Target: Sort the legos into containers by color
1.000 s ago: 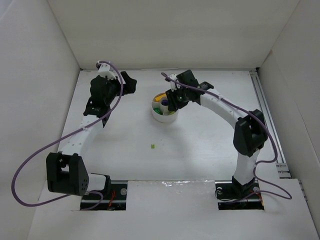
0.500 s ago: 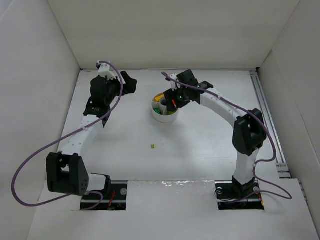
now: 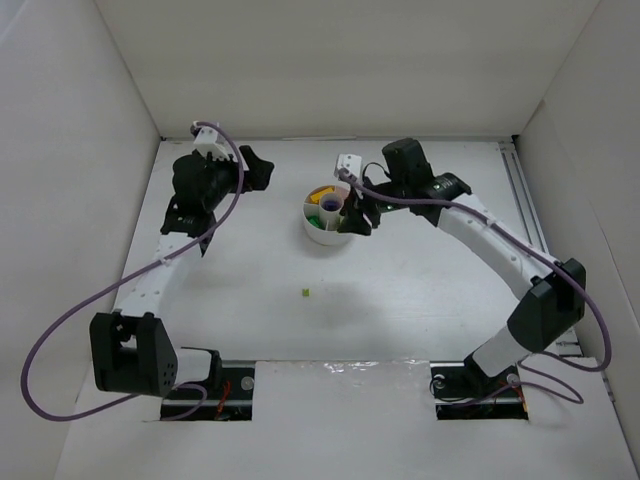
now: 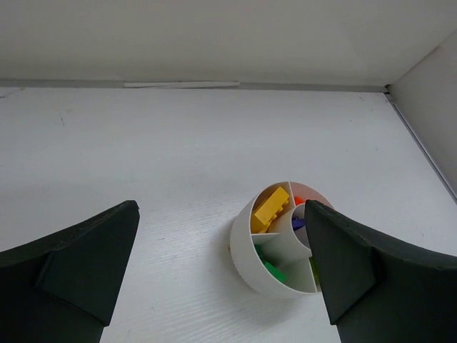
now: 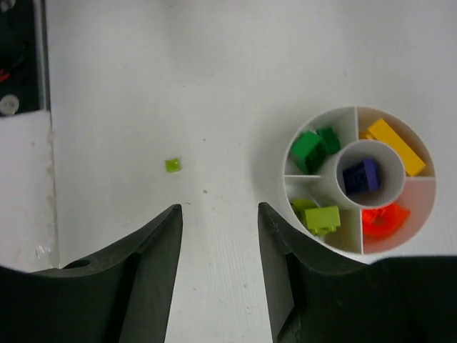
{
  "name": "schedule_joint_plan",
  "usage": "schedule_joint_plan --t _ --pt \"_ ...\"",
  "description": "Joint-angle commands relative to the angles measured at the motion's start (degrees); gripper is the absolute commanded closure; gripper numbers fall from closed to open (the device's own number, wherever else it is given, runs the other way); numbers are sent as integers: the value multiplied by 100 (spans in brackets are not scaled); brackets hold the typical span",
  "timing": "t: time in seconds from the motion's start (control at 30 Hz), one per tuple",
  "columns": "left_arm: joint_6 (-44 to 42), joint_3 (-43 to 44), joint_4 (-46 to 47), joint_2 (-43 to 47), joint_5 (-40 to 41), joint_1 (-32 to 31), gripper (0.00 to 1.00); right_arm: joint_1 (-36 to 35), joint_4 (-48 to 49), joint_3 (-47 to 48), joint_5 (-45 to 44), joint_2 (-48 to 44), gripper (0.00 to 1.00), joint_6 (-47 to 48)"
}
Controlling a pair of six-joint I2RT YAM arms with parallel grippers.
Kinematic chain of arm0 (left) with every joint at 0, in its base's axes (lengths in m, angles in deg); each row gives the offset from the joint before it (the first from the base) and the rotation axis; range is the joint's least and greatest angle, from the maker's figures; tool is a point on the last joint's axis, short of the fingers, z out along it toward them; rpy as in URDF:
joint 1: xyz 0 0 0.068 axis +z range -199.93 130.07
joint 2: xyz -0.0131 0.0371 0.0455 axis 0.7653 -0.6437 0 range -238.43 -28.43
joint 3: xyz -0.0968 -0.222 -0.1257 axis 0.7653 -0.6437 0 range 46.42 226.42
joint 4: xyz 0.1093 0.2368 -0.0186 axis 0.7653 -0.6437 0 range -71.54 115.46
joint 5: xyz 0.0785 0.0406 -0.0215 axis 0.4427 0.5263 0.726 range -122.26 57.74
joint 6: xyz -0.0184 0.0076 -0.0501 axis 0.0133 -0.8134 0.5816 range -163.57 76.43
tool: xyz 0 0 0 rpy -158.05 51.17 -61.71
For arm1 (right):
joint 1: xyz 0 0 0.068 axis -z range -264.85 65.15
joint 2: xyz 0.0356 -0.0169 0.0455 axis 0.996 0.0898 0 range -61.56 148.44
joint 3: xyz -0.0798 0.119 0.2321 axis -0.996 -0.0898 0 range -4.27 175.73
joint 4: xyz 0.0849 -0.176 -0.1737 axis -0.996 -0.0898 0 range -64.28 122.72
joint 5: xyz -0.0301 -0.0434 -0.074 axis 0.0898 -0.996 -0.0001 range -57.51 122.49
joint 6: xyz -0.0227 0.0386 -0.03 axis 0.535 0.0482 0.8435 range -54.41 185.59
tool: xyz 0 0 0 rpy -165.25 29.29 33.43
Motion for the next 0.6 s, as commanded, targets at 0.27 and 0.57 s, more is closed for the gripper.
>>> schedule_joint_plan --t 0.27,0.57 --pt "52 97 -852 900 532 835 0 -1268 777 -910 -217 618 45 1555" --pt "-169 -499 -1037 1673 751 1056 0 -2006 1339 -1008 -1139 1094 51 1019"
